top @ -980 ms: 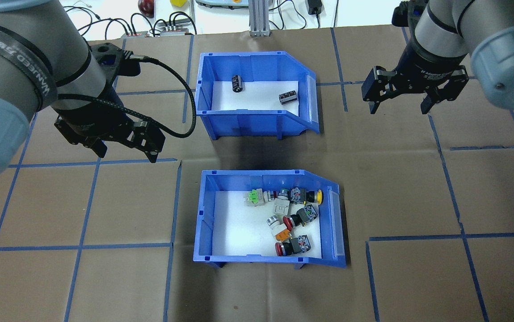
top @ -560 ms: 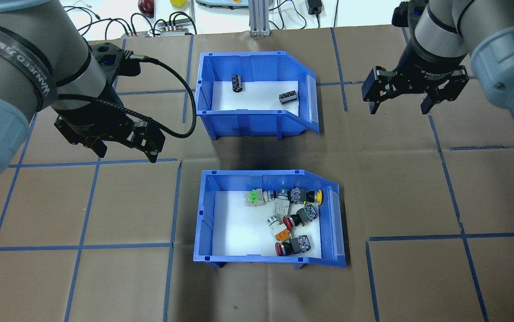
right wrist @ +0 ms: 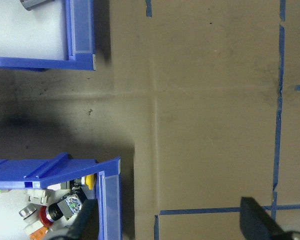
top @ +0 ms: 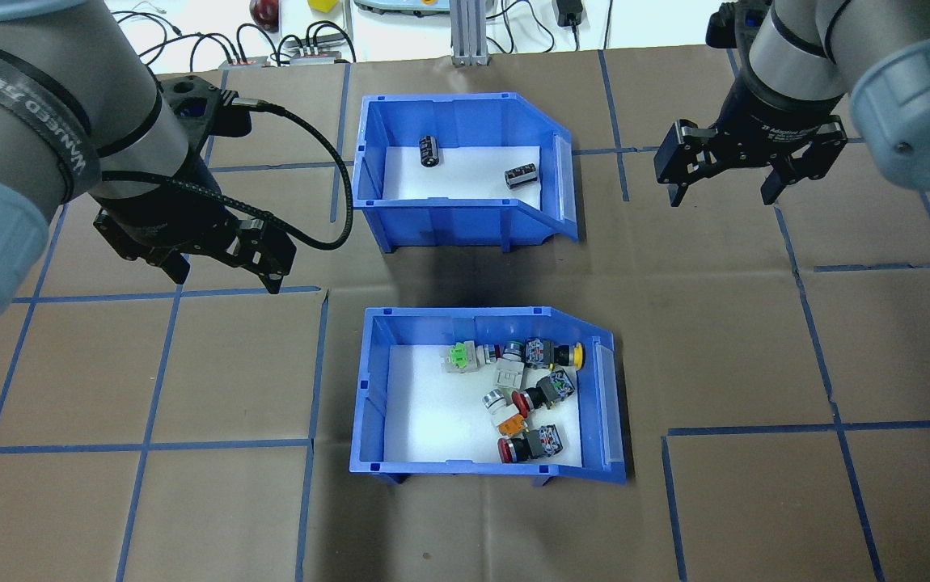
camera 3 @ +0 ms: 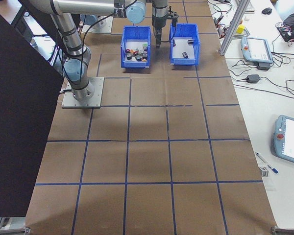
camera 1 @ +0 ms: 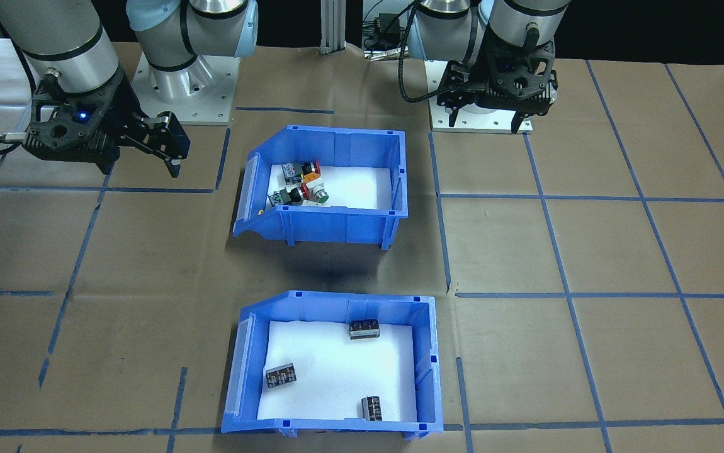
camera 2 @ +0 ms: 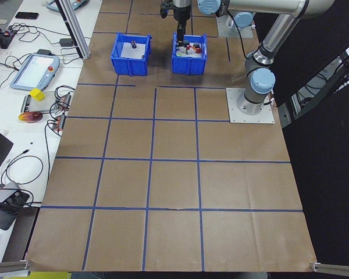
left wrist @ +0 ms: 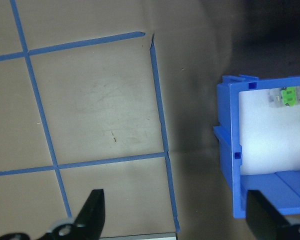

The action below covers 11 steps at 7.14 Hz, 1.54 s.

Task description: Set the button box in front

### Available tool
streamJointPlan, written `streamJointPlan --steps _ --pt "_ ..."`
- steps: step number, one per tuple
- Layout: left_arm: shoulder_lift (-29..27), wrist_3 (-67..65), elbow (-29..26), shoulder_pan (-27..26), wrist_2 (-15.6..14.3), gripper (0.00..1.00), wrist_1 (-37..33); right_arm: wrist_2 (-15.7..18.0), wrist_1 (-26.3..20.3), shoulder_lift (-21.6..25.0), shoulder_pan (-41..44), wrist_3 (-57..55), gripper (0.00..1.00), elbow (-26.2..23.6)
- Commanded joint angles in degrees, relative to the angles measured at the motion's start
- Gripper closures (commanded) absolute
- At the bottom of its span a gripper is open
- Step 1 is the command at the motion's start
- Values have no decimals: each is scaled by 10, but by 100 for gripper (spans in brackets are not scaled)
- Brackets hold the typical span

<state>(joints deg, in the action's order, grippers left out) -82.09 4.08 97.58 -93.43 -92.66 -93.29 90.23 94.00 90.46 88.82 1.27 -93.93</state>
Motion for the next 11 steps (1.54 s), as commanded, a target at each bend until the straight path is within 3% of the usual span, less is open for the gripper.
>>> streamJointPlan --steps 1,3,5,6,8,10,11 --pt "0 -7 -12 1 -2 1 6 0 8 -15 0 88 0 6" --pt "7 -116 -4 12 1 1 7 -1 9 -42 0 188 0 20" --pt "4 -248 4 15 2 1 8 -1 13 -106 4 327 0 93" --pt "6 -398 12 13 1 1 8 -2 14 -144 14 401 0 129" --pt "21 -588 44 -10 8 1 4 -1 9 -218 64 454 0 202" --pt "39 -838 100 -94 10 1 16 -1 14 -265 120 544 0 252" --pt "38 -948 124 -143 33 1 48 -1 15 -282 143 589 0 267"
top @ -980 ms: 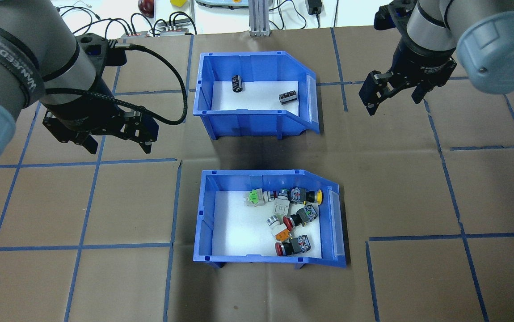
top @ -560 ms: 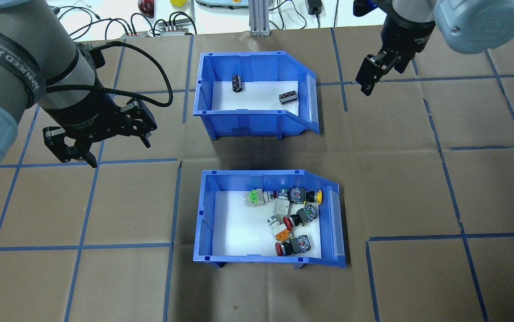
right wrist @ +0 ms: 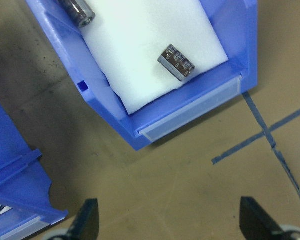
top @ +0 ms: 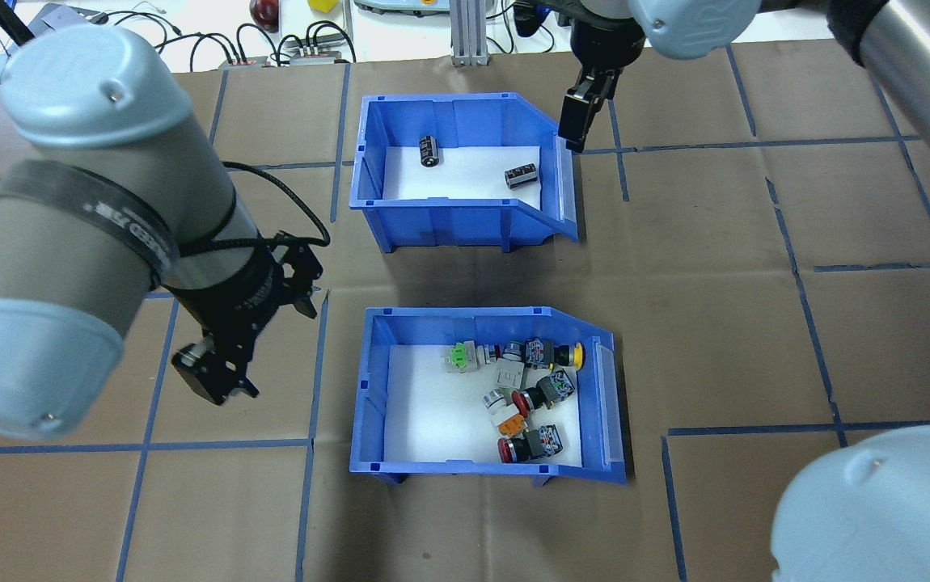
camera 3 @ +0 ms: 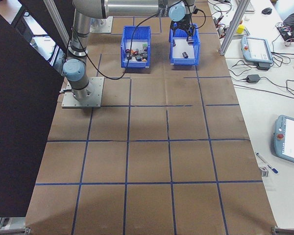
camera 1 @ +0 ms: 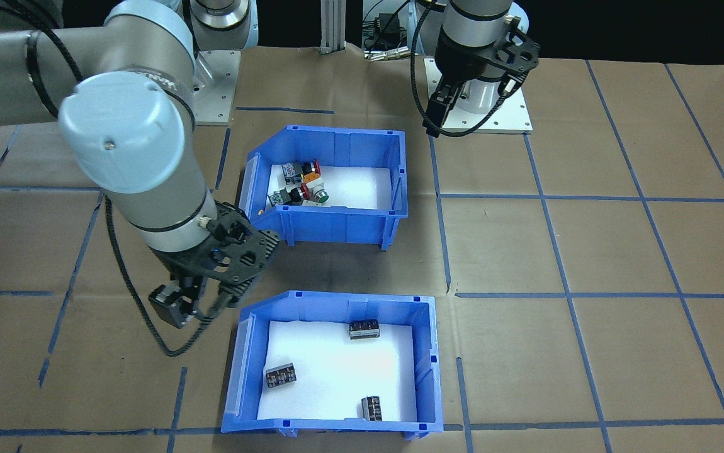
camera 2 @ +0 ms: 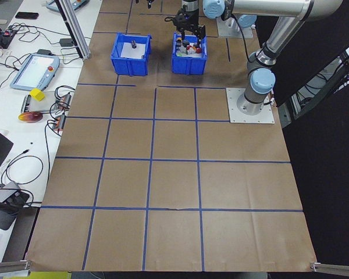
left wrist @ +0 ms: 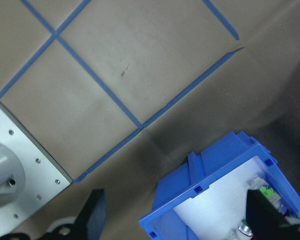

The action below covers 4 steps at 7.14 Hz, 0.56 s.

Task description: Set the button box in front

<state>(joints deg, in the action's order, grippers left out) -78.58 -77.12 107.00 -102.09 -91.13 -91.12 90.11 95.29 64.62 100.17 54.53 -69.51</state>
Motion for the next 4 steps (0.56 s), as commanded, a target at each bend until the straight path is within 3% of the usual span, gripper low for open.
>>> streamJointPlan --steps 1,2,3,4 --pt "5 -218 65 -107 28 1 64 -8 2 -40 52 58 0 38" --pt "-6 -265 107 -145 29 1 121 -17 4 -55 82 58 0 56" --pt "-11 -335 153 -163 32 2 227 -16 6 -71 105 58 0 67" --pt "-13 -349 167 -169 32 3 244 -13 32 -86 120 58 0 69"
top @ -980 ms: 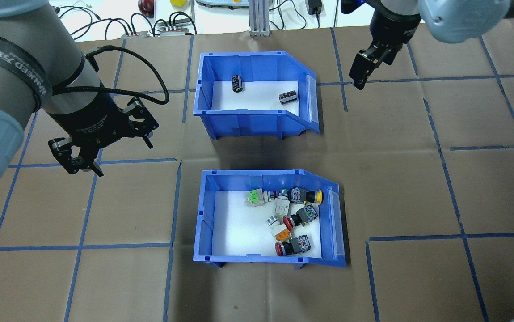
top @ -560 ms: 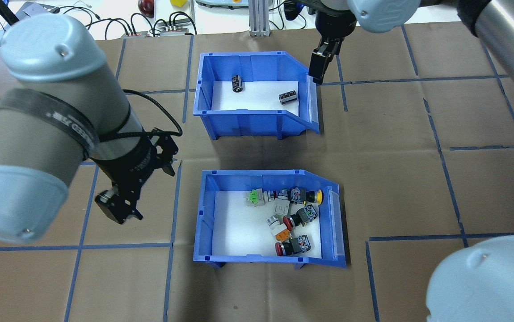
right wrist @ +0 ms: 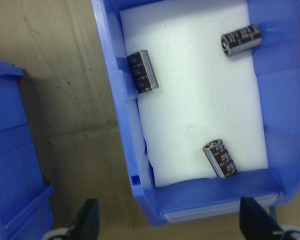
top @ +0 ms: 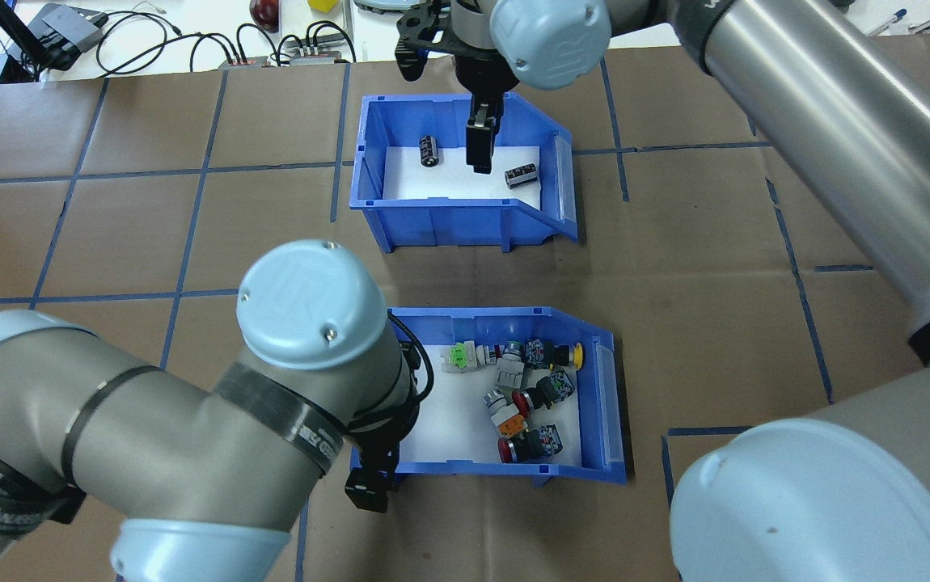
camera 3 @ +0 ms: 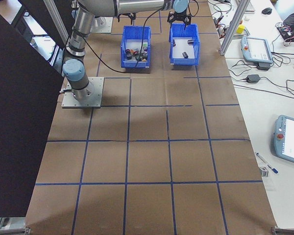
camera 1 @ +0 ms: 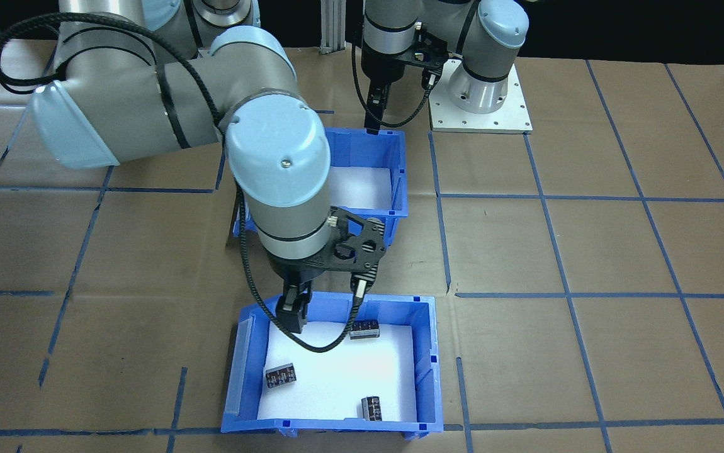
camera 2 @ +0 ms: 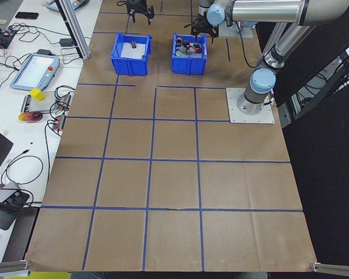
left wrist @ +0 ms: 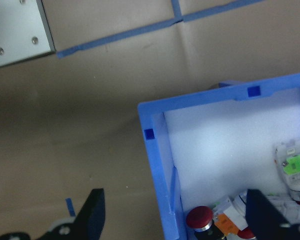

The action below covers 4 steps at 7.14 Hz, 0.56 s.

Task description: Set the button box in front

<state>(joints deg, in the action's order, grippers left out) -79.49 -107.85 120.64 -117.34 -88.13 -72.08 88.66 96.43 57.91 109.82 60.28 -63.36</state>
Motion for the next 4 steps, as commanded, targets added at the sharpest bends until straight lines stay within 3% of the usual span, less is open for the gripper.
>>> streamJointPlan --steps 1,4 --pt "-13 -72 31 -28 2 2 55 6 42 -38 37 -3 0 7" --pt "-52 -91 30 -49 1 6 76 6 43 -75 48 -4 0 -3"
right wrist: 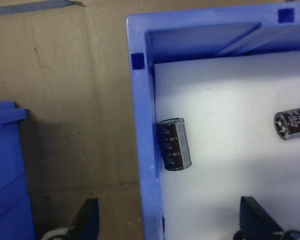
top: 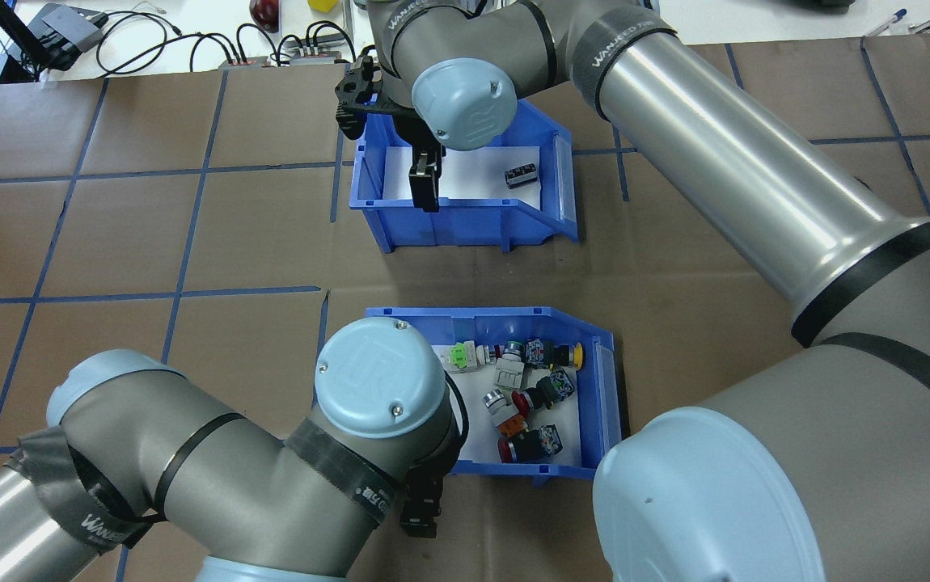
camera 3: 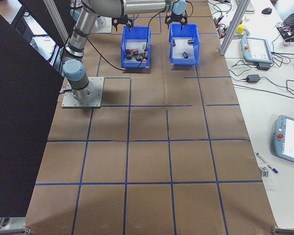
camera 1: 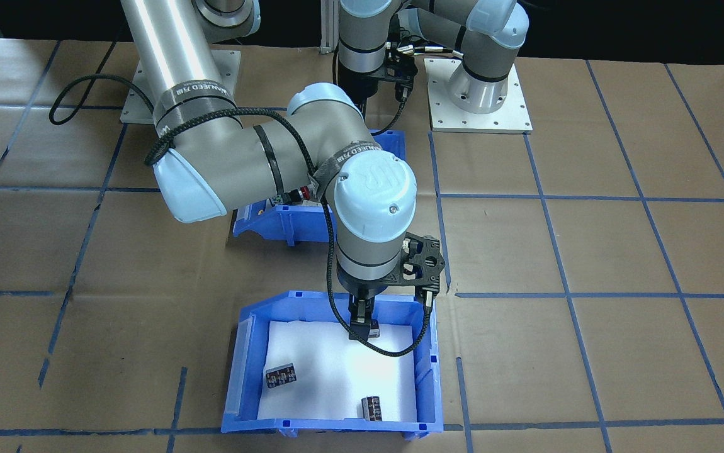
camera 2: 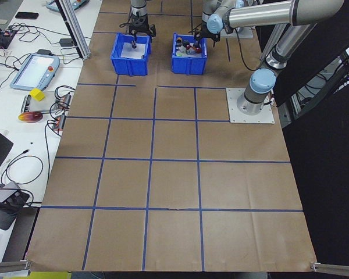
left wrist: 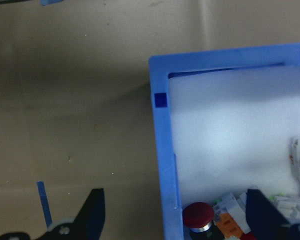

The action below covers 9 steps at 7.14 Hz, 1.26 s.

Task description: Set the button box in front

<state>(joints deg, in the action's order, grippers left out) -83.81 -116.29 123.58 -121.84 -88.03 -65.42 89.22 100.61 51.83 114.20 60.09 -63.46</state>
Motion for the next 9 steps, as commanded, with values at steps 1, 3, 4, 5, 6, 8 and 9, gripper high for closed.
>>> streamJointPlan --steps 1,3,4,5,6,8,9 --pt "-15 -9 4 -4 0 7 8 2 1 -28 15 -3 0 -3" --pt "-28 -10 11 -4 0 7 20 3 1 -30 16 -1 28 -3" --pt "-42 -16 11 -4 0 9 34 9 1 -30 16 1 46 -3" --pt "-58 -17 11 -5 0 12 48 40 1 -30 16 5 71 -2" --pt "-65 -17 11 -5 9 28 63 56 1 -25 14 23 86 -3" --pt "-63 -16 27 -5 16 72 87 65 2 -17 9 24 94 10" --pt "-56 -14 52 -5 40 89 168 67 1 -5 2 25 94 14"
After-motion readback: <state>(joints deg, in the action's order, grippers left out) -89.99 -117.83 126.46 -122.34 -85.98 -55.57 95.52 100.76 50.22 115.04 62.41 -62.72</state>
